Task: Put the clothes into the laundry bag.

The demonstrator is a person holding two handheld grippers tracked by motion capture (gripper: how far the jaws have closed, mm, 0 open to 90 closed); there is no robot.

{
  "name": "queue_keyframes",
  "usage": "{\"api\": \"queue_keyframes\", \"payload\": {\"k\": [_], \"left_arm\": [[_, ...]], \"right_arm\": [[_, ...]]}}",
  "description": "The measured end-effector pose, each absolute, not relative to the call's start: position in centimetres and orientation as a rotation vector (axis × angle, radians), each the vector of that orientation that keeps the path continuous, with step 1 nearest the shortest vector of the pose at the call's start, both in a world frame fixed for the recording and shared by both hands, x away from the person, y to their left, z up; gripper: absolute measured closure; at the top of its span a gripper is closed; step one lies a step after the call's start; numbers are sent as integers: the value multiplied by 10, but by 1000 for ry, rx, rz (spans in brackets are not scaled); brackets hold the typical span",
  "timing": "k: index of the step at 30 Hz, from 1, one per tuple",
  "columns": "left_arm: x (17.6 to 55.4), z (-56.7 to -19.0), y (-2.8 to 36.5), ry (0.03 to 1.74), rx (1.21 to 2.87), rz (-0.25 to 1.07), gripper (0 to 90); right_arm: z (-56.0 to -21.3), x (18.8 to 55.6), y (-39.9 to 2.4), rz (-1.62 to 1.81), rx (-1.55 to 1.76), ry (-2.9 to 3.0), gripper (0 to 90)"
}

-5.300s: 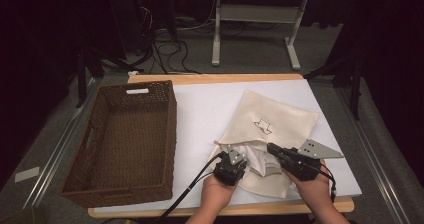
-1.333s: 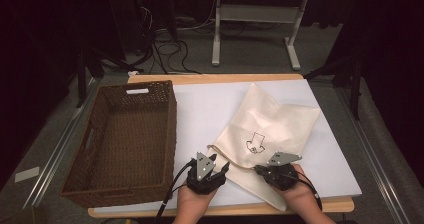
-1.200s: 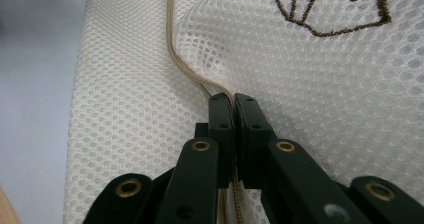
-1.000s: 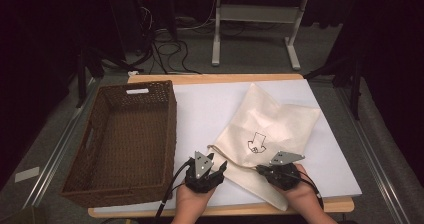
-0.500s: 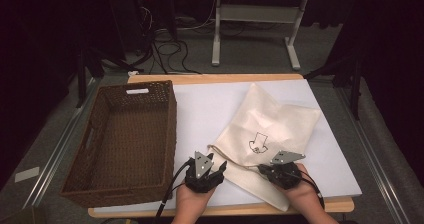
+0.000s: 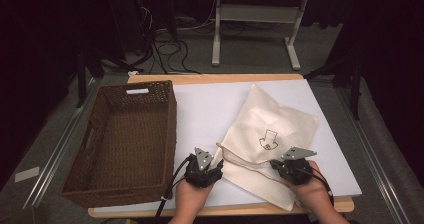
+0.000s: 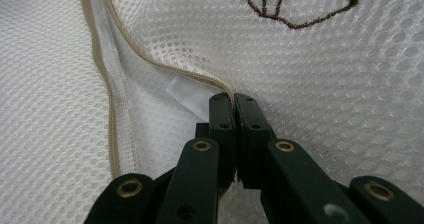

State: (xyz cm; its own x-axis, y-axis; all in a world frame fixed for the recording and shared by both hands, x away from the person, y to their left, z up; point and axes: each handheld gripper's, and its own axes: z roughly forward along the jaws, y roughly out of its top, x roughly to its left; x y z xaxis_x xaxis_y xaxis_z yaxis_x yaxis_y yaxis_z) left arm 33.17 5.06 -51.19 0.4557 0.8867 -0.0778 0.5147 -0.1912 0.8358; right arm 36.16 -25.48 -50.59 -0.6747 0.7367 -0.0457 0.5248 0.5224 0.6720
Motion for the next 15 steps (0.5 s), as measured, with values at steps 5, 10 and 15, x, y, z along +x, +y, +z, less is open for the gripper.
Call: {"api": "queue_keyframes", "payload": {"k": [5,10,15], "left_arm": [[341,-512,40,1151,1900,518,630],[333,-516,35,1150,1932,539,848],[308,-514,32,1086,1994,518,850]], "right_arm": [[-506,362,-256,916,1045,2436,880],[-506,364,-258,915,1049,2427,880],[-506,367,-263,908,1065,2421,879]]}}
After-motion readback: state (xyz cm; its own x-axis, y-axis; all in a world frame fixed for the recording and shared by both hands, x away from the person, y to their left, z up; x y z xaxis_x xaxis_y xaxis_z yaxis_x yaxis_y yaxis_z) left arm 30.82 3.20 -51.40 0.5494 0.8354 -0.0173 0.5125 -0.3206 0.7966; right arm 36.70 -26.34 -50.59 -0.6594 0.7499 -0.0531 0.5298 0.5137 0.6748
